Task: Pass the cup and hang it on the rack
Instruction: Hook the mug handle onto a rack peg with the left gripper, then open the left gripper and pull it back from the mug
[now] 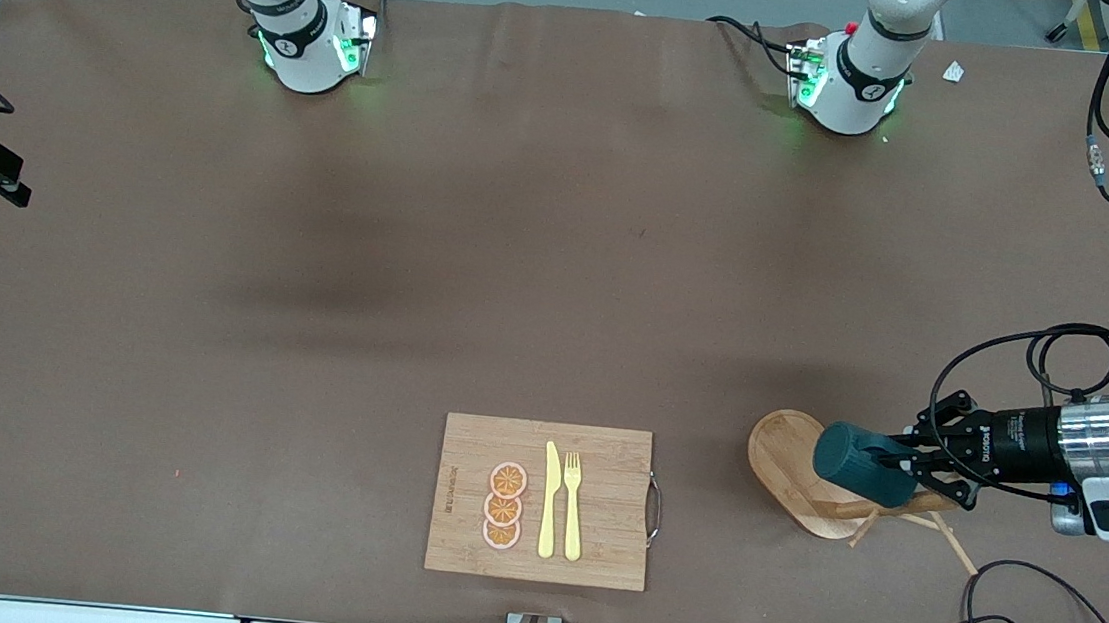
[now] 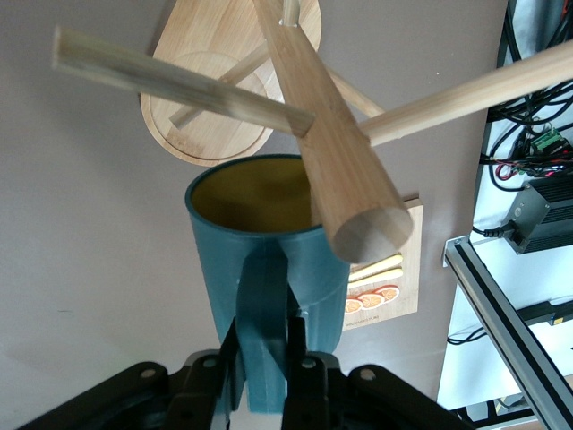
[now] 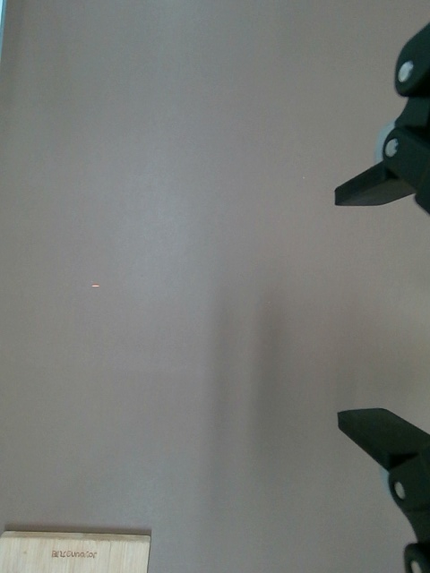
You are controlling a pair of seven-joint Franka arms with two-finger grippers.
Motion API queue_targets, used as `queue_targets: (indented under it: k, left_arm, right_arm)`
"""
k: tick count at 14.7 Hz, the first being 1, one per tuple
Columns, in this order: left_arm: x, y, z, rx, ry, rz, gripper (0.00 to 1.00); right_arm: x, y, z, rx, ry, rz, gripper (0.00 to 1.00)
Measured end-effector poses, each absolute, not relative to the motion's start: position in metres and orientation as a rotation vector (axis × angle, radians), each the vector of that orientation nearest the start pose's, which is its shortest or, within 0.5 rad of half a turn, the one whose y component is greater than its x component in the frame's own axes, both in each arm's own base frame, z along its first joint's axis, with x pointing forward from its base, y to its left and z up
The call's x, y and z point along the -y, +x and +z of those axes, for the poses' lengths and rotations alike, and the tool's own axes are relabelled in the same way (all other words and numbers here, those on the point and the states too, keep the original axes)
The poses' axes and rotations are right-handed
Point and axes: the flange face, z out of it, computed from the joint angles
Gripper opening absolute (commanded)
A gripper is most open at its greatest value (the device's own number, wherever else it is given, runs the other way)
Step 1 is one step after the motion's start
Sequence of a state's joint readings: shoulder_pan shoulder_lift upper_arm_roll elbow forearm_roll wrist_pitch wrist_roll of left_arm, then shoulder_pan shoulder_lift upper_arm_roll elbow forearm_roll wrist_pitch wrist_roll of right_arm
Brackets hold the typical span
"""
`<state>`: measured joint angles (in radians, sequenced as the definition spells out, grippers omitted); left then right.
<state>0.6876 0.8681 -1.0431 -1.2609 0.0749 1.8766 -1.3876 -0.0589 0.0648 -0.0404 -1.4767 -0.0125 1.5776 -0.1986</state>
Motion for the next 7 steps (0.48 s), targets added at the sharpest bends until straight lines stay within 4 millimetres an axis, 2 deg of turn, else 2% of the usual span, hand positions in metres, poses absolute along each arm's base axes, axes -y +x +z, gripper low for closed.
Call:
queue_targets:
  k: [3, 4, 6, 7]
  left_arm:
    - [0.0204, 0.7265, 0.4212, -1.498, 2.090, -0.516, 0.04]
    - [0.0195, 0.7269, 0.4207, -1.499, 2.089, -0.513, 0.09]
    - [0.0163, 0.7277, 0.4185, -1.503, 2.089, -0.506, 0.20]
    - [0.0149, 0.7280, 0.4174, -1.503, 2.090, -0.503, 0.36]
  right_arm:
    - [0.0576, 0.5731, 0.6329, 0.157, -3.157, -0.052, 1.00]
    - [0.0576, 0.5731, 0.6329, 0.157, -3.157, -0.052, 1.00]
    - [0.0577, 0.5730, 0.6329, 0.157, -3.157, -0.052, 1.00]
    - [0.0577, 0.5730, 0.6329, 0.157, -3.157, -0.052, 1.00]
